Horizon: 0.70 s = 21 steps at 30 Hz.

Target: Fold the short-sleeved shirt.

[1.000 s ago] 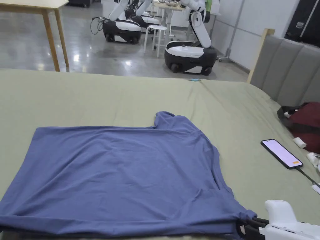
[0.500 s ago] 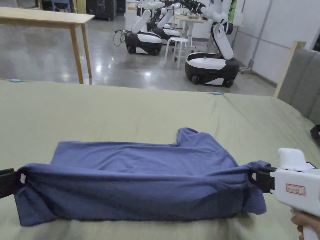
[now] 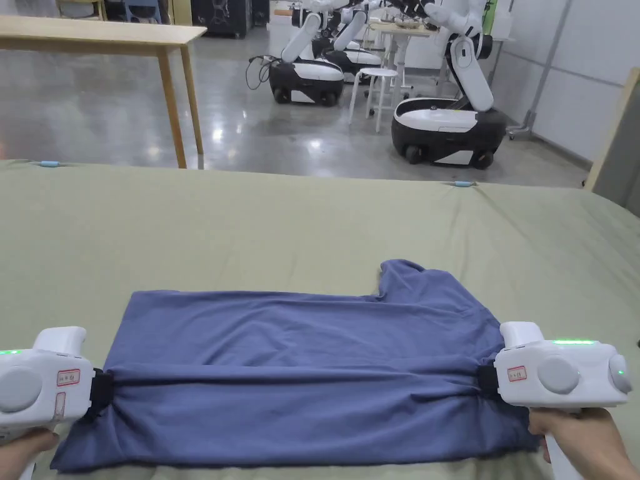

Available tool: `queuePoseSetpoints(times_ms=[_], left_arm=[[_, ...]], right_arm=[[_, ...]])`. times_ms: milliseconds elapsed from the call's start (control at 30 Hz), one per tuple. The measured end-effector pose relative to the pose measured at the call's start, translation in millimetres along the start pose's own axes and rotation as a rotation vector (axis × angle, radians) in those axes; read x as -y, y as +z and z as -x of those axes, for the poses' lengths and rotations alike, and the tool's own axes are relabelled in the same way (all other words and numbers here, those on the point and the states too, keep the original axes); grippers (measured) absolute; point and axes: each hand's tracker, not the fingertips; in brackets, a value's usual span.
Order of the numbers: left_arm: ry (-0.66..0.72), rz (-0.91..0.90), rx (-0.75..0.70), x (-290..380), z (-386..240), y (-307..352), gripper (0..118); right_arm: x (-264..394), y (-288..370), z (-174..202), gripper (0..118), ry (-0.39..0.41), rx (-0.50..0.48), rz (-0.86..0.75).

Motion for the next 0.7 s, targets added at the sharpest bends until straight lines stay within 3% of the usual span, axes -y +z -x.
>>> queuePoseSetpoints(times_ms=[67, 100, 133, 167, 200, 233, 267, 300, 367, 400, 533, 567, 600, 633, 667, 700], left_arm=[[-0.002, 0.004, 0.002, -0.6, 0.4, -0.5, 7], [0.001, 0.003, 0.006, -0.6, 0.4, -0.4, 14], [0.004, -0.001, 0.01, -2.2, 2.4, 1.2, 39], [0.01, -0.018, 0.002, -1.9, 3.4, 5.3, 101], [0.016, -0.056, -0.022, -2.3, 5.9, 10.9, 118], [0.026, -0.07, -0.014, -0.5, 8.9, 16.7, 118], [0.04, -0.106, 0.03, -0.2, 13.3, 48.7, 118], [0.07, -0.179, 0.061, -5.5, 14.6, 81.4, 114], [0.107, -0.18, 0.088, -7.9, 17.3, 134.5, 114], [0.11, -0.216, 0.105, 18.5, 18.2, 98.3, 114], [0.054, -0.39, 0.182, 76.5, 14.7, 172.2, 112], [0.079, -0.369, 0.226, 94.9, 15.5, 185.7, 105], [0.11, -0.373, 0.266, 112.5, 16.3, 197.0, 90], [0.148, -0.382, 0.299, 130.1, 17.3, 205.5, 60], [0.174, -0.393, 0.301, 146.2, 11.9, 221.1, 7], [0.173, -0.386, 0.273, 162.4, 8.6, 225.8, 0]], right_arm=[[-2.9, 0.5, 0.7, 11, 0.006, 0.006, 0.013], [-3.1, 1.4, 0.6, 27, 0.023, 0.004, 0.009], [-3.6, 4.2, 0.0, 57, 0.052, -0.007, -0.007], [-1.7, 12.7, -2.2, 109, 0.076, -0.001, -0.063], [-0.1, 22.6, -3.0, 118, 0.074, 0.032, -0.105], [2.2, 34.1, -6.3, 118, 0.047, 0.005, -0.12], [8.0, 54.9, -12.9, 118, 0.021, -0.034, -0.237], [16.1, 77.9, -20.1, 113, -0.025, -0.055, -0.276], [32.7, 130.8, -20.1, 112, -0.037, -0.07, -0.377], [47.8, 158.6, -19.9, 112, -0.043, -0.061, -0.425], [111.8, 248.1, 0.5, 112, -0.053, -0.116, -0.501], [131.1, 260.1, 6.2, 107, -0.044, -0.119, -0.503], [148.8, 269.8, 12.3, 93, -0.042, -0.106, -0.524], [164.3, 277.5, 14.8, 60, -0.047, -0.078, -0.549], [180.0, 284.4, 16.7, 2, -0.063, -0.055, -0.557], [193.5, 285.7, 17.7, 0, -0.103, -0.025, -0.537]])
